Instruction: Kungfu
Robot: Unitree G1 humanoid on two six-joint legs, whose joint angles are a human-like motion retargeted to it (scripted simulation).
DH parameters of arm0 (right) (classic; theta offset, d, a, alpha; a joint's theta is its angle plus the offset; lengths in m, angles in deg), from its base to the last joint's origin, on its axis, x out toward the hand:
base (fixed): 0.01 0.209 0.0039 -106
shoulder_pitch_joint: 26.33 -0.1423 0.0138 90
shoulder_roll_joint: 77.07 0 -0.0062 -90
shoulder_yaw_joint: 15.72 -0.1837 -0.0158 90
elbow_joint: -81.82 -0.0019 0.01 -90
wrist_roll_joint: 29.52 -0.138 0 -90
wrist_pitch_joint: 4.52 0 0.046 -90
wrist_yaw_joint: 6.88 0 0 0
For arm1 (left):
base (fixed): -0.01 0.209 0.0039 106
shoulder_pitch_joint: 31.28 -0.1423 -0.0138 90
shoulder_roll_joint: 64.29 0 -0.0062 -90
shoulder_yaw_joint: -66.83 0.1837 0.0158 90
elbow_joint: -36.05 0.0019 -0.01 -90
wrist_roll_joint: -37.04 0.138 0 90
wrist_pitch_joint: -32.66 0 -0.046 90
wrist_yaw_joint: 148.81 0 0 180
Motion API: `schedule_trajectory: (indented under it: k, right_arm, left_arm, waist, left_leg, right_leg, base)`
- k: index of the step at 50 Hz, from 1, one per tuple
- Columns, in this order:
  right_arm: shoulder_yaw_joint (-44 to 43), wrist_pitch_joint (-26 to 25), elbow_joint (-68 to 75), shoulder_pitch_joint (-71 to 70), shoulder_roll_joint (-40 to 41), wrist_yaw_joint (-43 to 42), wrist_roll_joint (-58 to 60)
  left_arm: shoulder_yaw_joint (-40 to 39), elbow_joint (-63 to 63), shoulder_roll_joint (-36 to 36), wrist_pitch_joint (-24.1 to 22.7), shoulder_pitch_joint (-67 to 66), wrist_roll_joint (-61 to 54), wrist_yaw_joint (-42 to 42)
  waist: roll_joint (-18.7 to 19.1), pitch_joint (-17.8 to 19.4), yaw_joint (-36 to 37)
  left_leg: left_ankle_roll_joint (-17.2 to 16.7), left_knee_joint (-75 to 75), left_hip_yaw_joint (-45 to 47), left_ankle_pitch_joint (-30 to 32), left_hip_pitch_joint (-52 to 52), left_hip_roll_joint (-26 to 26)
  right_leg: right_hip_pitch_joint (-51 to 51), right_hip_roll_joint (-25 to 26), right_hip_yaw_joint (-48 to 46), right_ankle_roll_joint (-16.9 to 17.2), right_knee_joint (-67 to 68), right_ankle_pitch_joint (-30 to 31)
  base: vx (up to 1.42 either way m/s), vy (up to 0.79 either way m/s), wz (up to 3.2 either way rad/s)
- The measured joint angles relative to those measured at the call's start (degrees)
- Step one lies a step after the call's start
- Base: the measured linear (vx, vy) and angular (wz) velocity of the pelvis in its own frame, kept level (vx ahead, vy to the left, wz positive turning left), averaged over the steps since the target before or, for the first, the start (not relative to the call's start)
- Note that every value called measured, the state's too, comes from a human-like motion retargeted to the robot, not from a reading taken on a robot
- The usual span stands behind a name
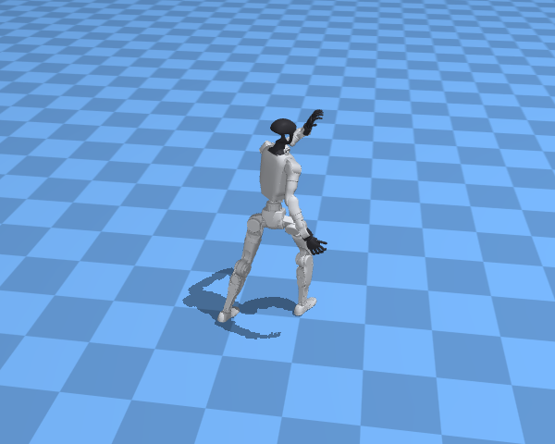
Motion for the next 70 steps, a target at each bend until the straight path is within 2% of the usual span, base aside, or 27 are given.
schedule_trajectory:
  k: [3, 7, 10, 13, 15, 17, 18, 20, 22, 23, 25, 28, 32, 35, 39, 42, 47, 53, 55, 60, 65, 67, 70]
  right_arm:
    - [0.95, -0.13, -7.78, -0.51, -10.33, 3.16, -8.35]
    - [7.93, -1.42, -13.61, -4.46, -26.51, 8.27, -18.99]
    - [11.76, -5.02, -18.12, -9.32, -36.43, 14.54, -22.80]
    - [16.85, -7.24, -21.84, -18.20, -39.36, 18.55, -24.49]
    - [23.04, -8.36, -22.24, -27.43, -37.32, 20.57, -24.26]
    - [30.39, -8.89, -19.87, -38.02, -31.17, 23.03, -22.17]
    - [34.26, -8.97, -17.07, -43.38, -26.74, 24.72, -19.85]
    - [39.39, -9.04, -10.45, -50.32, -18.29, 28.76, -14.71]
    - [41.40, -9.25, -1.09, -54.20, -10.18, 33.04, -7.78]
    - [41.50, -9.70, 4.15, -55.56, -6.10, 34.65, -3.14]
    - [41.59, -11.93, 13.18, -56.75, 0.99, 35.85, 5.47]
    - [43.74, -16.33, 18.42, -54.84, 8.06, 36.15, 13.80]
    - [45.07, -14.41, 20.34, -51.45, 13.26, 35.98, 19.63]
    - [46.00, -13.87, 21.00, -49.45, 14.49, 35.80, 18.52]
    - [44.99, -14.18, 21.05, -48.11, 14.30, 33.85, 11.72]
    - [44.27, -13.61, 20.34, -48.19, 12.67, 28.53, 7.33]
    - [45.11, -10.00, 16.61, -48.28, 9.30, 20.72, 7.29]
    - [48.95, -8.16, 6.81, -48.74, 5.51, 21.59, 6.36]
    - [50.42, -7.80, 2.41, -49.15, 4.83, 22.82, 5.56]
    - [53.63, -6.13, -8.06, -51.29, 4.59, 25.94, 4.97]
    - [55.42, -2.78, -17.26, -54.06, 4.69, 25.51, 4.04]
    - [57.00, -0.93, -20.14, -55.62, 5.25, 23.17, 3.19]
    - [59.35, 0.55, -23.53, -57.72, 6.30, 20.89, 3.07]
  left_arm:
    - [1.30, 0.40, -3.58, 0.84, -4.17, -0.60, 0.49]
    - [1.27, -0.67, -8.22, -0.36, -12.46, -4.25, 1.79]
    - [1.68, -0.62, -12.83, -0.76, -18.68, -7.26, 1.48]
    - [2.99, 1.47, -17.69, -0.95, -25.61, -5.77, 0.05]
    - [4.46, 5.55, -20.94, 0.61, -31.23, -4.38, -2.14]
    - [4.95, 12.36, -24.12, 2.35, -36.74, -2.33, -4.06]
    - [4.66, 16.74, -25.58, 3.41, -39.37, -0.67, -5.09]
    - [4.92, 26.07, -27.98, 6.33, -43.67, 0.95, -6.96]
    - [4.41, 36.51, -30.59, 9.47, -45.77, 2.70, -9.79]
    - [4.26, 41.53, -31.20, 10.62, -46.19, 3.69, -10.84]
    - [3.76, 50.16, -31.78, 13.31, -46.95, 5.15, -10.70]
    - [3.03, 55.70, -32.08, 15.80, -47.90, 4.54, -8.07]
    - [1.17, 54.35, -31.80, 16.25, -48.45, 4.84, -10.04]
    - [1.47, 53.60, -31.45, 16.91, -48.75, 4.02, -10.38]
    - [2.45, 52.17, -29.81, 19.13, -48.05, 2.67, -8.43]
    - [3.57, 51.08, -29.84, 20.91, -47.50, 1.30, -7.92]
    - [4.29, 48.14, -31.69, 23.91, -48.66, -3.19, -7.77]
    - [1.54, 40.33, -31.30, 26.61, -53.95, -8.80, -6.65]
    - [-0.61, 37.05, -30.09, 25.90, -56.37, -10.97, -4.85]
    - [-8.37, 30.55, -27.42, 23.27, -62.69, -17.43, -0.53]
    - [-18.40, 25.95, -22.38, 17.87, -67.12, -22.37, 4.96]
    - [-22.87, 24.28, -19.56, 14.36, -67.55, -26.71, 10.50]
    - [-28.58, 23.11, -13.02, 9.45, -66.56, -38.59, 26.99]
  waist:
    - [-0.38, 0.30, 5.75]
    - [-1.49, 1.81, 11.33]
    - [-4.29, 4.12, 14.32]
    - [-4.33, 6.72, 16.46]
    - [-2.45, 8.09, 17.66]
    - [-0.58, 9.59, 18.84]
    - [0.78, 10.42, 19.87]
    - [3.34, 11.85, 22.02]
    - [5.06, 12.20, 24.29]
    - [5.96, 12.46, 25.52]
    - [7.78, 13.49, 27.90]
    - [9.88, 15.67, 30.66]
    - [9.92, 15.62, 29.91]
    - [9.36, 15.49, 28.24]
    - [8.95, 15.98, 27.45]
    - [8.57, 16.06, 27.71]
    - [7.63, 15.36, 29.23]
    - [6.95, 14.17, 33.21]
    - [6.58, 13.15, 34.73]
    - [3.59, 9.49, 39.73]
    - [-0.46, 5.71, 45.36]
    - [-1.50, 3.99, 46.67]
    - [-1.71, 0.81, 44.43]
  left_leg:
    - [-3.05, -0.53, -0.71, 1.37, -4.47, 1.53]
    - [-7.72, -0.77, -0.31, 1.59, -10.92, 3.32]
    - [-8.06, -1.06, 2.01, 1.55, -14.81, -0.23]
    - [-8.06, -2.15, 5.36, 2.42, -20.31, -0.66]
    - [-8.06, -3.45, 9.40, 3.59, -24.31, 3.24]
    - [-8.06, -5.05, 16.58, 4.75, -27.32, 7.52]
    - [-8.06, -5.25, 17.84, 5.77, -28.38, 10.54]
    - [-5.38, -5.25, 18.75, 9.37, -30.39, 14.54]
    - [-2.18, -6.30, 24.67, 14.75, -31.75, 16.04]
    - [-1.82, -7.26, 28.94, 17.43, -31.99, 16.87]
    - [-3.41, -8.83, 33.65, 21.77, -32.27, 18.07]
    - [-7.55, -8.83, 30.90, 23.99, -33.37, 19.14]
    - [-8.06, -9.63, 35.58, 26.34, -36.67, 13.68]
    - [-8.06, -10.10, 37.16, 27.06, -37.24, 10.75]
    - [-8.06, -9.75, 37.60, 27.04, -36.79, 11.23]
    - [-8.06, -9.24, 37.96, 26.70, -36.17, 12.03]
    - [-8.06, -7.71, 38.63, 26.89, -34.82, 13.39]
    - [-8.01, -1.65, 36.44, 25.59, -35.62, 16.47]
    - [-6.81, 2.04, 33.37, 23.79, -37.61, 16.29]
    - [-2.75, 9.84, 28.69, 16.67, -40.04, 11.91]
    - [-0.37, 17.70, 27.55, 8.28, -41.04, 7.10]
    - [0.86, 19.51, 26.92, 5.16, -41.20, 5.52]
    - [2.56, 20.39, 23.71, 1.14, -40.76, 1.20]
  right_leg:
    - [-1.10, -2.34, -4.00, -0.36, 3.91, -3.27]
    - [-4.33, -4.42, -6.78, -1.44, 9.90, -7.25]
    - [-7.10, -10.04, -5.81, -0.06, 15.07, -9.78]
    - [-8.52, -13.89, -8.72, 0.90, 19.07, -12.49]
    - [-8.43, -13.37, -13.05, 0.39, 20.65, -14.64]
    - [-8.66, -12.88, -16.18, -0.04, 21.53, -16.05]
    - [-8.36, -11.07, -17.72, -0.72, 21.57, -16.94]
    - [-7.93, -9.01, -20.03, -1.62, 21.81, -18.37]
    - [-8.88, -9.79, -21.20, -1.87, 22.72, -19.39]
    - [-9.21, -10.15, -21.91, -1.94, 23.30, -19.96]
    - [-9.43, -10.24, -23.05, -1.85, 24.51, -21.53]
    - [-9.52, -9.29, -23.52, -1.71, 25.85, -23.70]
    - [-13.33, -15.91, -22.60, -0.57, 28.35, -23.22]
    - [-14.66, -19.21, -21.48, 0.13, 29.08, -22.49]
    - [-13.28, -18.13, -21.63, 0.07, 25.91, -20.18]
    - [-11.50, -16.82, -21.96, -1.08, 22.80, -17.24]
    - [-6.81, -14.34, -22.53, -0.93, 16.65, -12.68]
    - [2.23, -8.96, -23.70, 0.51, 6.04, -6.31]
    - [5.10, -7.47, -23.67, 1.22, 1.61, -3.53]
    - [12.02, -7.12, -22.55, 3.05, -9.11, 4.02]
    - [20.43, -6.75, -22.02, 4.26, -22.01, 8.94]
    - [23.70, -5.56, -23.66, 4.38, -26.08, 4.43]
    - [28.60, -2.20, -24.40, 2.70, -30.42, -2.12]
  base:
    - [-0.08, -0.14, 1.66]
    - [-0.14, -0.20, 1.50]
    - [-0.31, 0.02, 1.67]
    - [-0.44, -0.06, 1.98]
    - [-0.40, -0.21, 1.78]
    - [-0.34, -0.13, 1.17]
    - [-0.21, -0.14, 0.59]
    - [-0.14, -0.07, 0.48]
    - [-0.21, 0.09, 0.65]
    - [-0.22, 0.10, 0.53]
    - [-0.15, 0.09, 0.30]
    - [-0.06, 0.17, 0.09]
    - [-0.11, 0.39, 0.61]
    - [0.02, 0.32, 0.31]
    - [0.12, 0.17, -0.12]
    - [0.18, 0.18, -0.15]
    - [0.22, 0.18, 0.01]
    - [0.30, 0.24, 0.28]
    - [0.37, 0.44, 0.52]
    - [0.43, 0.53, 0.65]
    - [0.58, 0.68, 0.62]
    - [0.53, 0.51, 0.51]
    - [0.65, 0.67, 1.38]
